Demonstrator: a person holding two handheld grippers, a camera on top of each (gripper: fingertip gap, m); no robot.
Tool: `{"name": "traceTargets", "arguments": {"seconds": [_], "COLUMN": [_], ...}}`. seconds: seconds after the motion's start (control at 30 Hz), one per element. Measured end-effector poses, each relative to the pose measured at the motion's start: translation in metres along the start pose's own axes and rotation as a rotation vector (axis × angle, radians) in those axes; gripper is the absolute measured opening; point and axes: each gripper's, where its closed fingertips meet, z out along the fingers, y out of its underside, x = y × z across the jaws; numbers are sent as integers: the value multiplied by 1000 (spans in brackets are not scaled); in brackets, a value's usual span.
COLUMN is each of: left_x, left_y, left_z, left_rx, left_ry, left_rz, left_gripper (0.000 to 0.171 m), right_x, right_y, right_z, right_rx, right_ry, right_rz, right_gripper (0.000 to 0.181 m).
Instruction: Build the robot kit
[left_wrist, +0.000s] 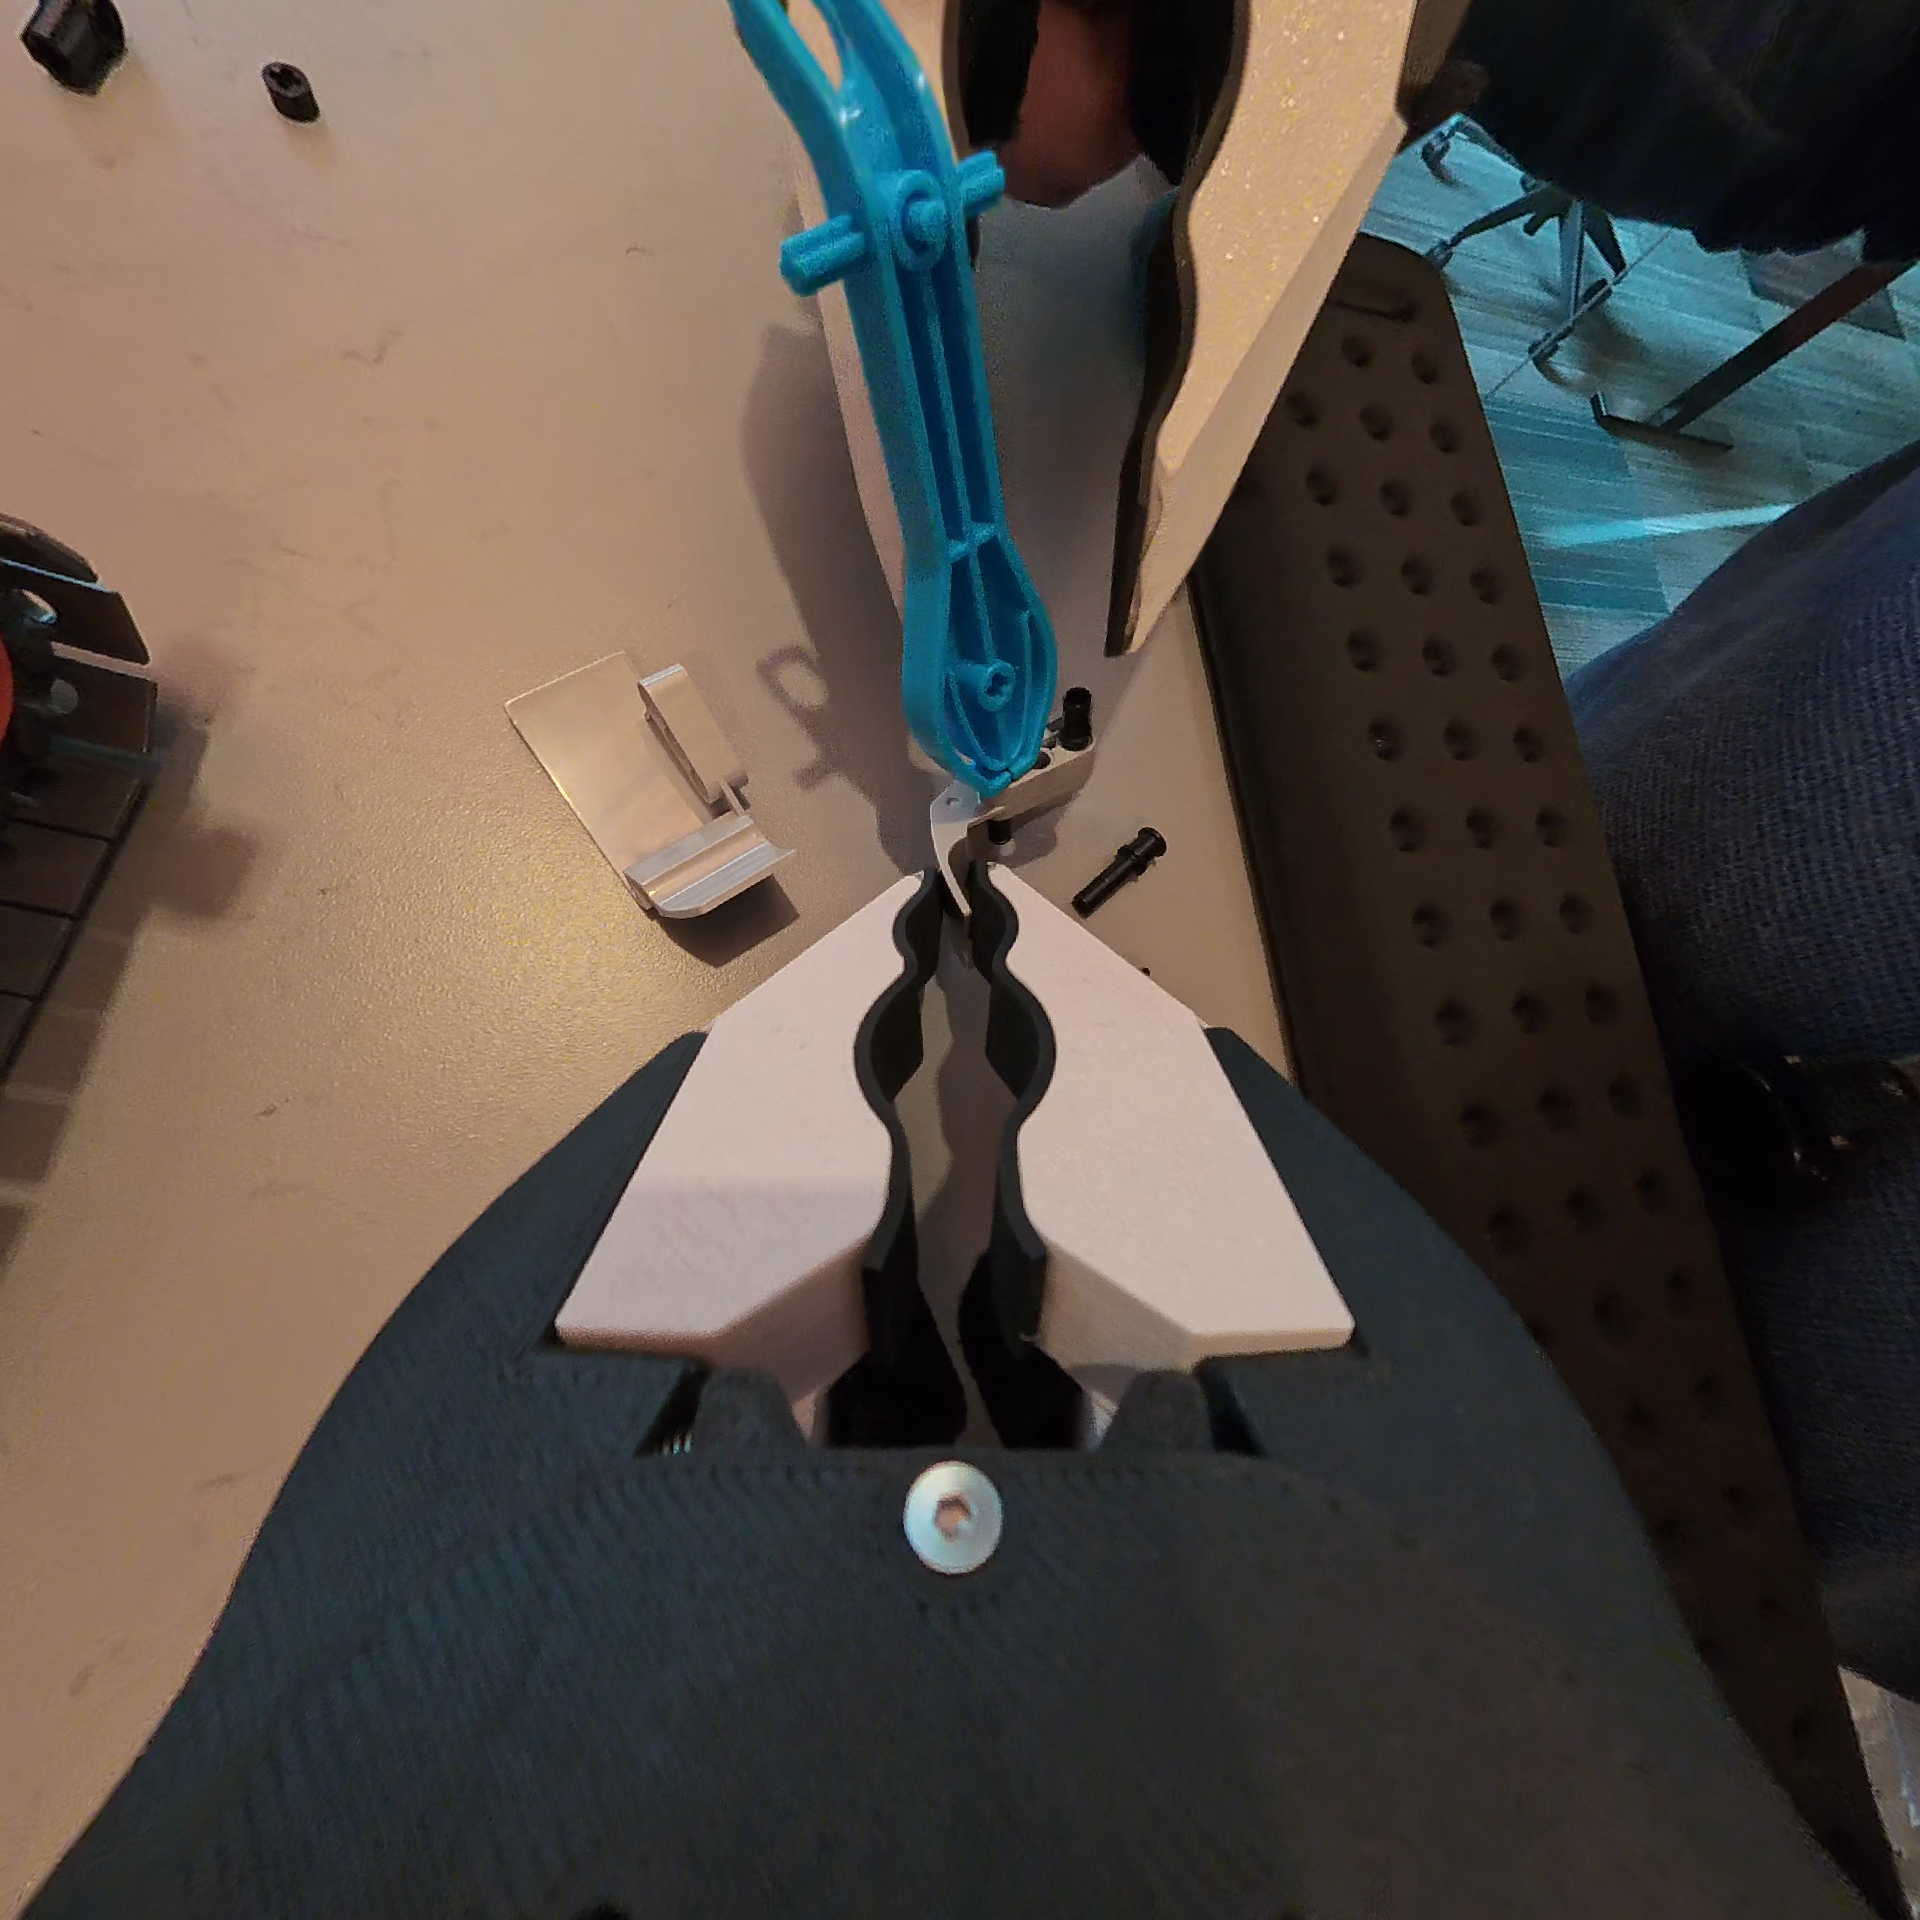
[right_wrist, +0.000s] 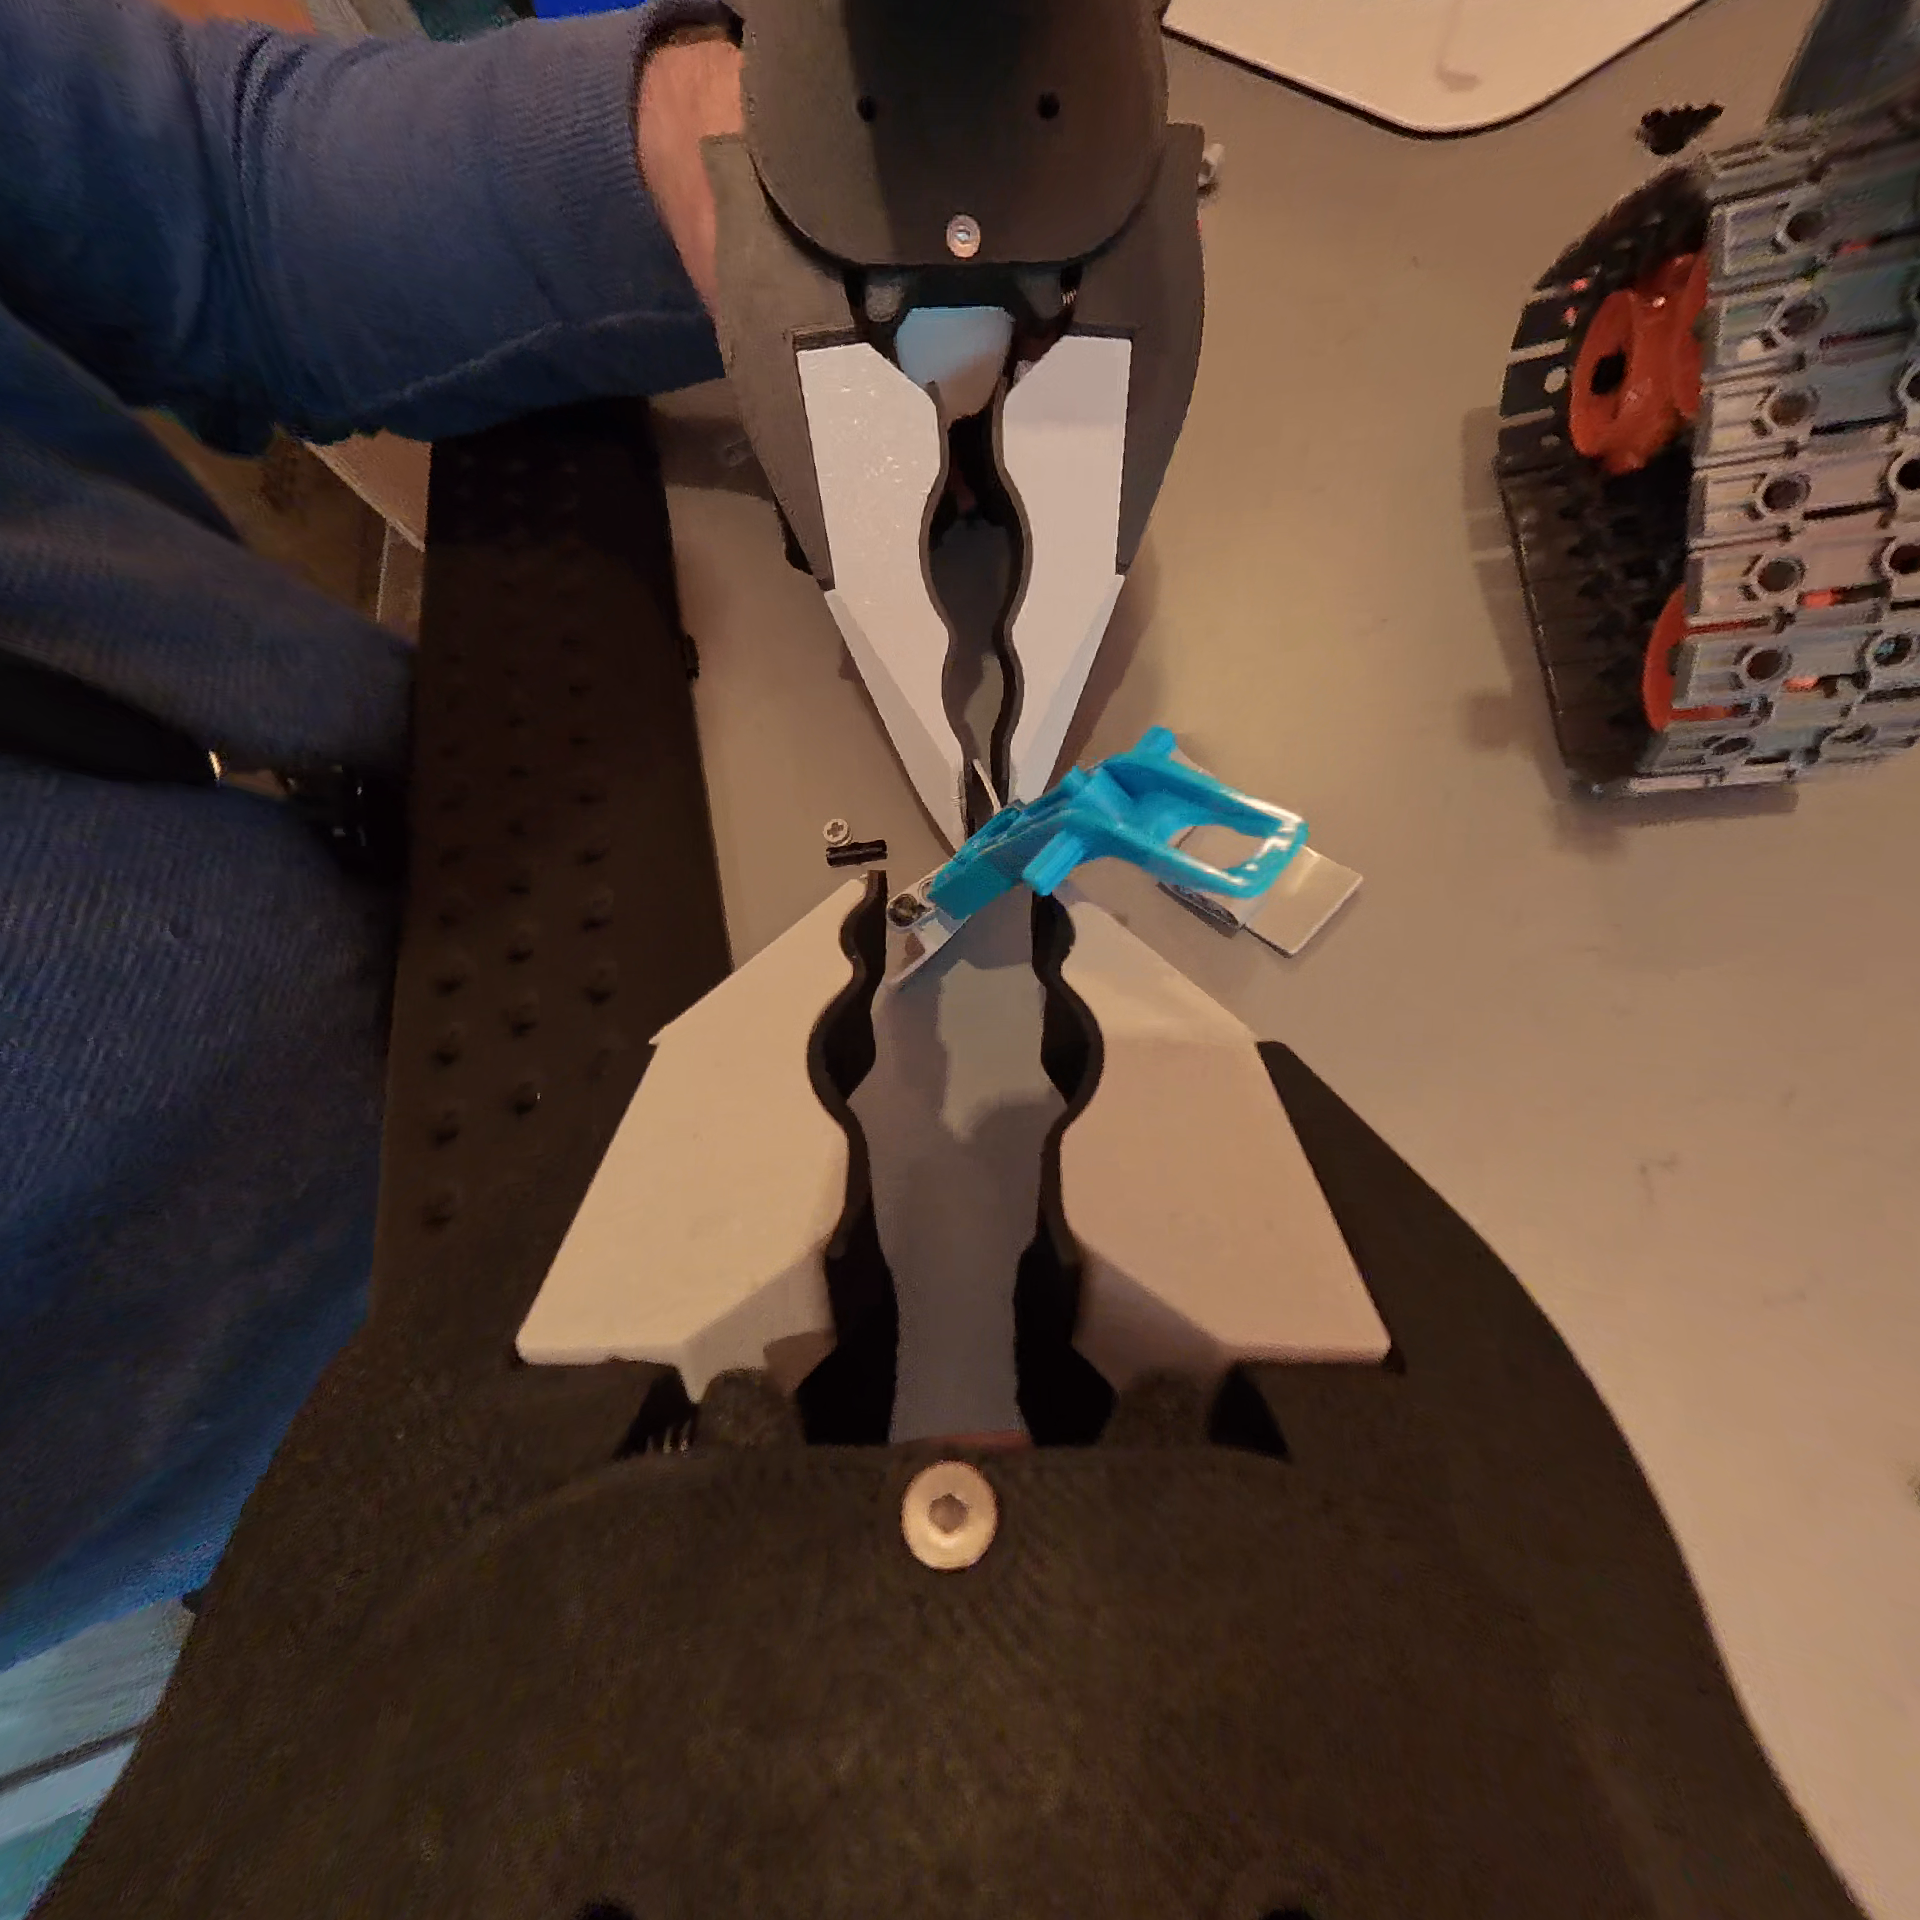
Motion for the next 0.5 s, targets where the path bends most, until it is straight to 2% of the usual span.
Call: {"name": "traceTargets", "arguments": {"seconds": [0.17,0.3,0.5], "left_x": [0,-1,-7], "left_y": [-1,-2,-2], "left_z": [1,1,-1], "left_rx": [-2,0,13], "left_ry": [-26,-41,-72], "left_rz": [-9,-7,-21], "left_gripper": [3,3,3], "right_x": [5,5,10], "right_y": [0,-1,-4], "right_z": [7,13,13], "right_rx": [17,40,65], "right_ry": [47,63,136], "right_rz": [93,118,59], "right_gripper": [23,6,6]}}
